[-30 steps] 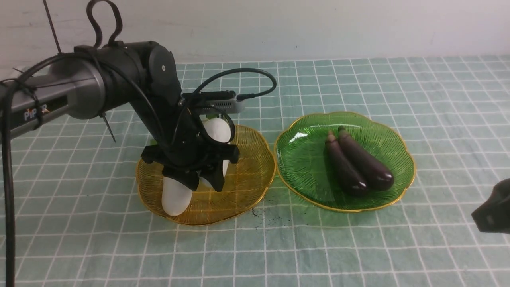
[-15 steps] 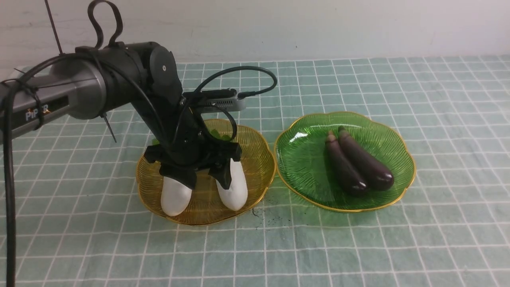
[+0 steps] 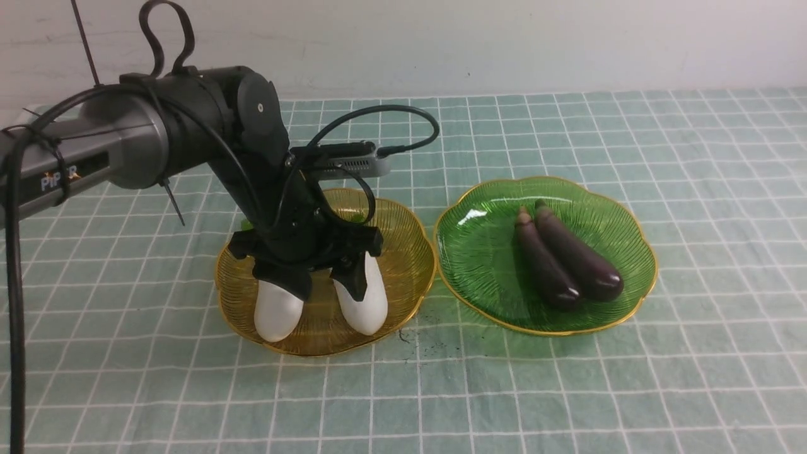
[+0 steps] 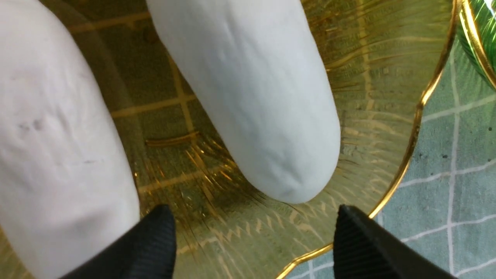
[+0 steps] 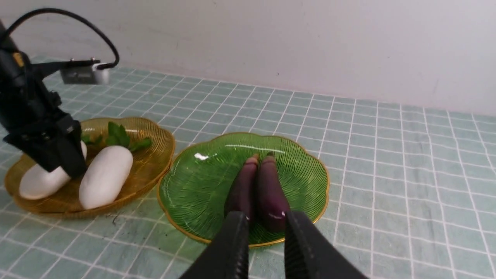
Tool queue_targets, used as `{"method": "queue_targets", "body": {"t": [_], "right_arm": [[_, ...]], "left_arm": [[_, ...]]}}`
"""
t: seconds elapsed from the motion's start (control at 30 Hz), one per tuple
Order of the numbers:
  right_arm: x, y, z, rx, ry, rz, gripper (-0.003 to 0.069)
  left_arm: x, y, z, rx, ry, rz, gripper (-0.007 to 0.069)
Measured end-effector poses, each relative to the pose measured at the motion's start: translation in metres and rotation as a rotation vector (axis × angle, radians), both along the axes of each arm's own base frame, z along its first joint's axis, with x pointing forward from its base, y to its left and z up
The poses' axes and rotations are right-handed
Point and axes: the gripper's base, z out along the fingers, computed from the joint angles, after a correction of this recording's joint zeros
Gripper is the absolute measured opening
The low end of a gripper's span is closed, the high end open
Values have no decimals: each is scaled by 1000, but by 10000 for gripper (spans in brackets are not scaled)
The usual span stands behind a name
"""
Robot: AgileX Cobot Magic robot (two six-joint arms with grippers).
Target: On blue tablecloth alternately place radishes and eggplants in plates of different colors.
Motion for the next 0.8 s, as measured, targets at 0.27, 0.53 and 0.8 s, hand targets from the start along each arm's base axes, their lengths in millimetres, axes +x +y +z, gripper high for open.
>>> {"method": "queue_targets", "body": {"t": [0.27, 0.53, 0.8], "right_arm": [[16, 1, -20, 31, -68, -23, -3], [16, 1, -18, 41, -95, -26, -14], [16, 1, -18, 41, -95, -23, -15]], "left_arm": [[0, 0, 0, 1, 2, -1, 489], [0, 0, 0, 1, 3, -1, 489], [0, 0, 0, 1, 3, -1, 489]]}}
